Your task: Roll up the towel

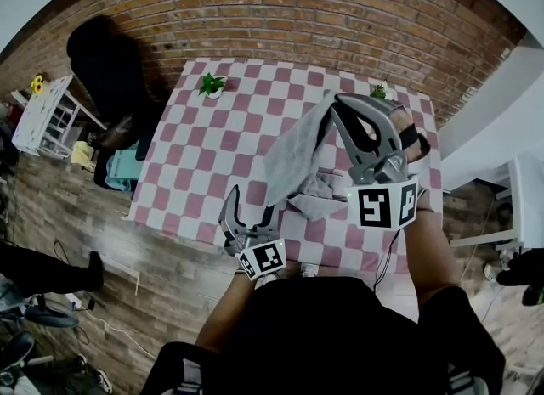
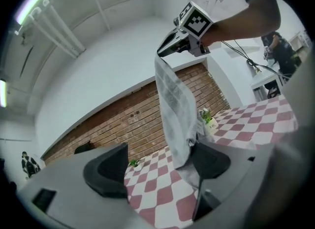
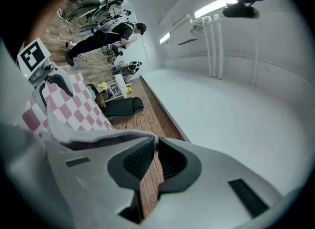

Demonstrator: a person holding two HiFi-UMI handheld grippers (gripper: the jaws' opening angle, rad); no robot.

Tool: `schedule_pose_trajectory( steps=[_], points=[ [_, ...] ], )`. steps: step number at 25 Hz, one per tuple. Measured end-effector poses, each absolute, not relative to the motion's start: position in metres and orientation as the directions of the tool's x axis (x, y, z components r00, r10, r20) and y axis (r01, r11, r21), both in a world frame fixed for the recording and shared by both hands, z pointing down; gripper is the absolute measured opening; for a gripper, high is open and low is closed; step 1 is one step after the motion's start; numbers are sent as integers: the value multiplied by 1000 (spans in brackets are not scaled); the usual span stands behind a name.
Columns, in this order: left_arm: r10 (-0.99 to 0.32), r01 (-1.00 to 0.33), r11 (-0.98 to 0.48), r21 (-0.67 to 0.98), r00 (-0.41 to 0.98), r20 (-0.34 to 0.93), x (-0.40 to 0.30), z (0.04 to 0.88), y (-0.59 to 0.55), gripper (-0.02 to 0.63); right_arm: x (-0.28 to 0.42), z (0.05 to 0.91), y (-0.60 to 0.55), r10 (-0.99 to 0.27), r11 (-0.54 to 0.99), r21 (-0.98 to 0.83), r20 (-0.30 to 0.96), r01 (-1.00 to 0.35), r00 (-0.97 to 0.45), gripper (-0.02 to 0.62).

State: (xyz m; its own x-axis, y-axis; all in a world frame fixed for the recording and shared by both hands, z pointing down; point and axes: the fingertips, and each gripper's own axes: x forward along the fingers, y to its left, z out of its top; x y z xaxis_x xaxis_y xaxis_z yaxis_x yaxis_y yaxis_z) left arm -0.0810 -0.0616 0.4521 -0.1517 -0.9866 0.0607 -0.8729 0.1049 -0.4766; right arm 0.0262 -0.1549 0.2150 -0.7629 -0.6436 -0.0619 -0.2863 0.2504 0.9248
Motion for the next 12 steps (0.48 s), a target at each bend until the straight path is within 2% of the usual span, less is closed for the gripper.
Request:
schedule_pose_trajectory(
  steps=[2,4,5,10,12],
  points=[
    [-994,-857,60,-512,-98,47,-68,447,-67,378,28,219,-158,-644,260,923,-54,-285,-763,26],
    [-998,-836,12,-549,-40,38,-54,443,-72,327,29,222,-161,-647,270,920,-45,-284,-761,28],
    [-999,-824,-2,-566,-20,32,-49,441,-72,292,29,224,-162,-649,272,920,-42,-282,-760,28],
    [-999,-811,-37,-583,39,9,-38,431,-68,13,31,230,-167,-669,271,921,-29,-280,-743,27],
    [-999,-816,-46,-576,45,16,-39,429,-69,9,35,232,-170,-679,269,920,-28,-284,-734,27]
  ],
)
